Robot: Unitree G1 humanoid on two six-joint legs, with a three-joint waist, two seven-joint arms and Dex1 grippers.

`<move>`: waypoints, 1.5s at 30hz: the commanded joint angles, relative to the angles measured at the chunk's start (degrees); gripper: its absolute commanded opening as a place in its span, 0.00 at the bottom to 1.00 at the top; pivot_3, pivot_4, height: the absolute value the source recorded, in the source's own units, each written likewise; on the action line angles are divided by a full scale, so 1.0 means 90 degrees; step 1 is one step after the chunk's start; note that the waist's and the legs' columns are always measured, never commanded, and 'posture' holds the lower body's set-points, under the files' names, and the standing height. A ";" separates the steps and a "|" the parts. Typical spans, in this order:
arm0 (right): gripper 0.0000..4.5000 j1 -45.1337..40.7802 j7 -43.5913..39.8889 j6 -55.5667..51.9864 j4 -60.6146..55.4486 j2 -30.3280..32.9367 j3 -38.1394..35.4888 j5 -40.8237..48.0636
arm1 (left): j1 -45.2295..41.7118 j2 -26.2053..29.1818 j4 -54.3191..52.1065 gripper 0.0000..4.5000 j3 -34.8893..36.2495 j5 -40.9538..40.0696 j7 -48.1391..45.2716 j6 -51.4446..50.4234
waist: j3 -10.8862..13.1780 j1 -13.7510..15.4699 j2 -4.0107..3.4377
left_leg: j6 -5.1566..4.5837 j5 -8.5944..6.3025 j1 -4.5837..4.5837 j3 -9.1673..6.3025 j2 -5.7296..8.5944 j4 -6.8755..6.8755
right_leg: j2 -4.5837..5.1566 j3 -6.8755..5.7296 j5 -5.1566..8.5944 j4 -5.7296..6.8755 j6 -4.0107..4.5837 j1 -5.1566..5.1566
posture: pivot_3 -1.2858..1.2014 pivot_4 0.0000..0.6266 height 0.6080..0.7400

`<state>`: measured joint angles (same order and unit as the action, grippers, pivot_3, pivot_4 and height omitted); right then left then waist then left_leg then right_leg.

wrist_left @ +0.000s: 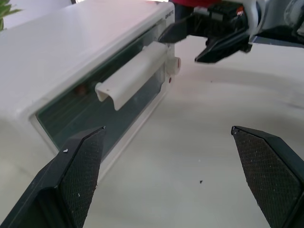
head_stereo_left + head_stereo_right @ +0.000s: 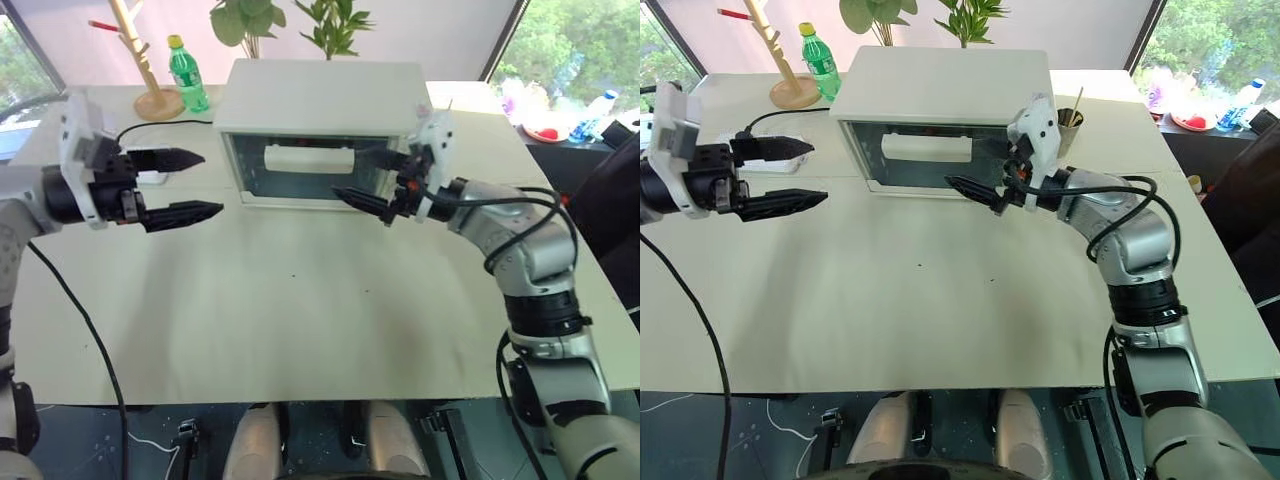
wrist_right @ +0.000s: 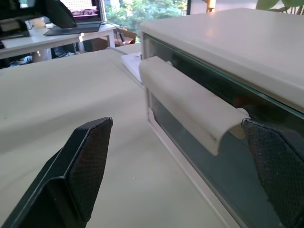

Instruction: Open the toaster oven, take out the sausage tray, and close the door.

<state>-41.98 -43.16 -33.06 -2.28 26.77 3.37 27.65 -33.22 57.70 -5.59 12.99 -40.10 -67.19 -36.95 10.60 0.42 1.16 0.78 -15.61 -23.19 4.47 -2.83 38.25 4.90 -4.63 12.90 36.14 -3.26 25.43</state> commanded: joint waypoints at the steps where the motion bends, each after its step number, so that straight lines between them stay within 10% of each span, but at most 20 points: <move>1: 0.99 -0.0190 -0.0035 0.0274 0.0052 -0.0155 0.0124 -0.0229 | -0.0161 -0.0024 -0.0071 1.00 0.0071 -0.0040 0.0036 0.0004 | 0.0000 -0.0007 0.0000 | 0.0000 0.0000 0.0000 -0.0001 0.0000 0.0000 | 0.0000 0.0000 0.0000 0.0000 0.0000 0.0000 | 0.52 0.24 0.87; 39: 0.99 0.1121 0.0010 -0.0514 -0.1760 -0.0525 0.0409 -0.0316 | -0.1861 -0.0936 0.1646 1.00 -0.0948 0.0929 -0.0343 0.0517 | -0.0001 -0.0019 0.0003 | 0.0009 0.0006 0.0002 -0.0011 -0.0006 0.0006 | -0.0015 0.0000 0.0000 0.0010 0.0000 0.0000 | 0.52 0.24 0.87; 45: 1.00 0.1390 0.0191 -0.0647 -0.1923 -0.0617 0.0403 -0.0308 | -0.2479 -0.1362 0.2588 0.49 -0.1300 0.1410 -0.0595 0.1036 | -0.0002 -0.0033 0.0003 | 0.0008 0.0006 0.0002 -0.0010 -0.0006 0.0007 | -0.0017 0.0000 0.0000 0.0011 0.0000 -0.0001 | 0.52 0.24 0.87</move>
<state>-29.14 -41.74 -39.14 -16.13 21.52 7.00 23.50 -53.36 45.57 16.24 1.49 -29.17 -71.55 -30.34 10.58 0.12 1.19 0.85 -15.56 -23.16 4.39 -2.88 38.31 4.75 -4.62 12.89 36.24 -3.26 25.42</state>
